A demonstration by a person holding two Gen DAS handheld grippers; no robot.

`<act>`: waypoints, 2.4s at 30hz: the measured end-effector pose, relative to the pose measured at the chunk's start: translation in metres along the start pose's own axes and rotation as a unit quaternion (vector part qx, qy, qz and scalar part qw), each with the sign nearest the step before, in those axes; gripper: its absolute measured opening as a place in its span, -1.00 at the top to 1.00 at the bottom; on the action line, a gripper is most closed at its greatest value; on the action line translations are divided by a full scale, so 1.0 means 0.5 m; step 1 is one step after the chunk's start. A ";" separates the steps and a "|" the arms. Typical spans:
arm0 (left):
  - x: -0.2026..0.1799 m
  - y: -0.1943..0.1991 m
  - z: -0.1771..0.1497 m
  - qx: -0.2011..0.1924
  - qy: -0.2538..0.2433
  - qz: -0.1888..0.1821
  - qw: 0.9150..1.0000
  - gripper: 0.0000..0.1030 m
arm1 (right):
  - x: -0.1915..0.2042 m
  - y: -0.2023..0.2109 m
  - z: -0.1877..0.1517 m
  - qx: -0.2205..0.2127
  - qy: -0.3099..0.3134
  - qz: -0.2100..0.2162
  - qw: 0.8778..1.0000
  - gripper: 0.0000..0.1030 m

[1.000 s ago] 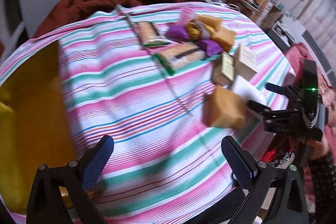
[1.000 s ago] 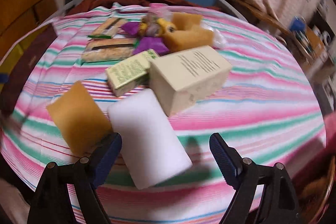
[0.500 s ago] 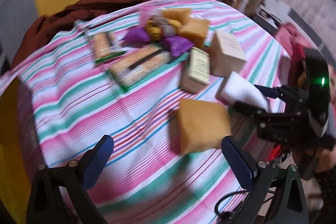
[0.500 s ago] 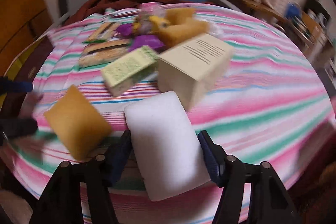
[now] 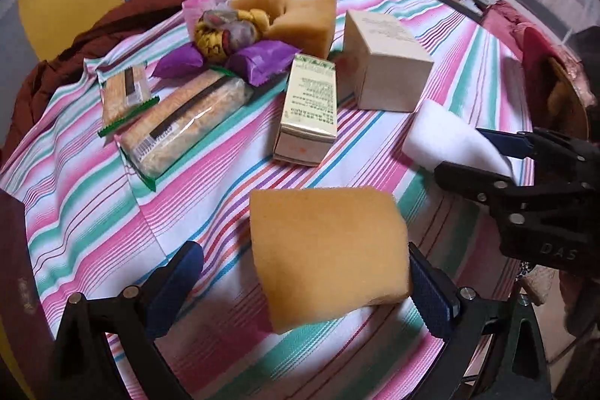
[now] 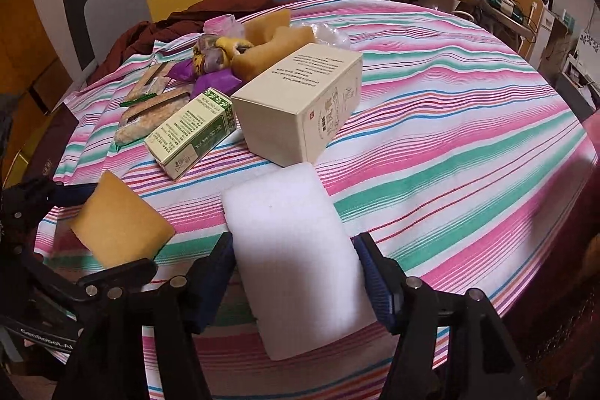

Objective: Organize objects
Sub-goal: 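Grasp the yellow sponge with the left tool while the right tool grasps the white foam block, then carry the sponge and foam block to the gold tray and release both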

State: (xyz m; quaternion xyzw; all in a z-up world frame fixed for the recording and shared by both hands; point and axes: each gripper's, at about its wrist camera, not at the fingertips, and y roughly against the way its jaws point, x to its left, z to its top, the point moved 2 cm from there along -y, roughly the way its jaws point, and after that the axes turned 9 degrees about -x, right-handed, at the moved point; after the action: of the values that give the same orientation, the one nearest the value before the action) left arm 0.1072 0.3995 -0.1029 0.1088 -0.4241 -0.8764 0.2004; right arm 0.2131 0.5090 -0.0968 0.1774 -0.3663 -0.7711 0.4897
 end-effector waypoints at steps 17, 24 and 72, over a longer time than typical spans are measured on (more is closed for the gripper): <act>0.006 0.042 -0.028 -0.062 -0.020 -0.015 0.998 -0.24 | 0.052 0.017 -0.005 0.000 -0.007 0.014 1.000 -0.24; 0.038 0.102 -0.047 -0.081 0.023 -0.015 0.996 -0.23 | 0.108 0.047 0.006 -0.008 0.016 0.037 0.999 -0.24; 0.800 0.389 -0.296 -0.106 0.389 0.258 0.878 -0.99 | 0.883 -0.172 0.239 0.059 -0.019 0.305 0.950 -0.65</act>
State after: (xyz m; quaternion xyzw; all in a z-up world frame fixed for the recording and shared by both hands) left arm -0.1473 0.0098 -0.0495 0.3055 -0.2296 -0.7205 0.5787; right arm -0.1184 0.1867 -0.0428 0.0719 -0.4570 -0.5653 0.6830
